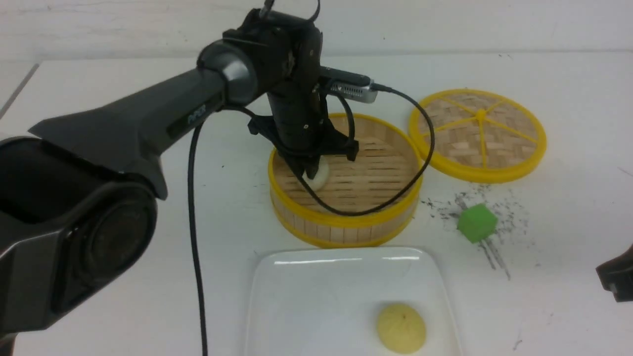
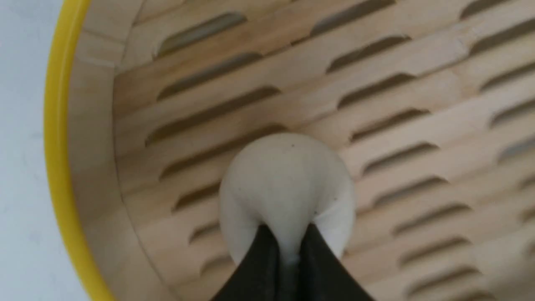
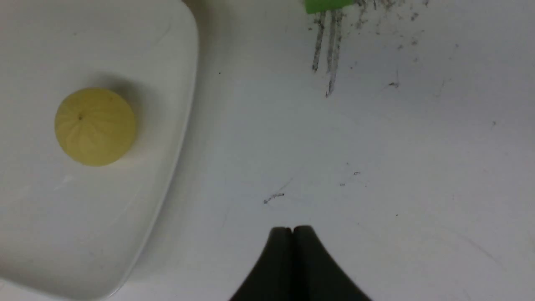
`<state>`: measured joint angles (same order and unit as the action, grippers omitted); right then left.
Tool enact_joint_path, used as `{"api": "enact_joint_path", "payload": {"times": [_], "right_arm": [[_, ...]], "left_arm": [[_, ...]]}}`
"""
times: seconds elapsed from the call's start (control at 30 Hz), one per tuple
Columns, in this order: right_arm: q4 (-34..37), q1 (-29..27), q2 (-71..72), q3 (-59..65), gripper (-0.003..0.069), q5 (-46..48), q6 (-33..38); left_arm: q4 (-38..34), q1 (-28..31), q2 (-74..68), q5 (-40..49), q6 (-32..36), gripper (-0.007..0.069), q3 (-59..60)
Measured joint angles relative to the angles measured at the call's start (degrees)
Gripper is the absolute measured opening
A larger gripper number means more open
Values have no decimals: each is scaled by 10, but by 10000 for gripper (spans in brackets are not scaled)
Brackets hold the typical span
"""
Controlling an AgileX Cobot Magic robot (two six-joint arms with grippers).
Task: Put the steamed buns into the plate on the white tablecloth.
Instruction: 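Reach into the bamboo steamer and grasp a bun with the left gripper, then carry the bun from the bamboo steamer to the plate with the left gripper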
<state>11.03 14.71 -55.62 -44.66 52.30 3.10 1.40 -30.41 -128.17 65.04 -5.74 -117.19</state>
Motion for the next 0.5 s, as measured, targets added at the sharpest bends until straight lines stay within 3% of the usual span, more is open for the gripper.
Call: {"api": "enact_joint_path", "payload": {"times": [0.1,0.33,0.5], "right_arm": [[0,0,0,0,-1,0,0],[0,0,0,0,1,0,0],[0,0,0,0,4,0,0]], "left_arm": [[-26,0,33,46,0,27,-19],[-50,0,194,59,-16,27,-36],[-85,-7,305,59,-28,28,83]]}}
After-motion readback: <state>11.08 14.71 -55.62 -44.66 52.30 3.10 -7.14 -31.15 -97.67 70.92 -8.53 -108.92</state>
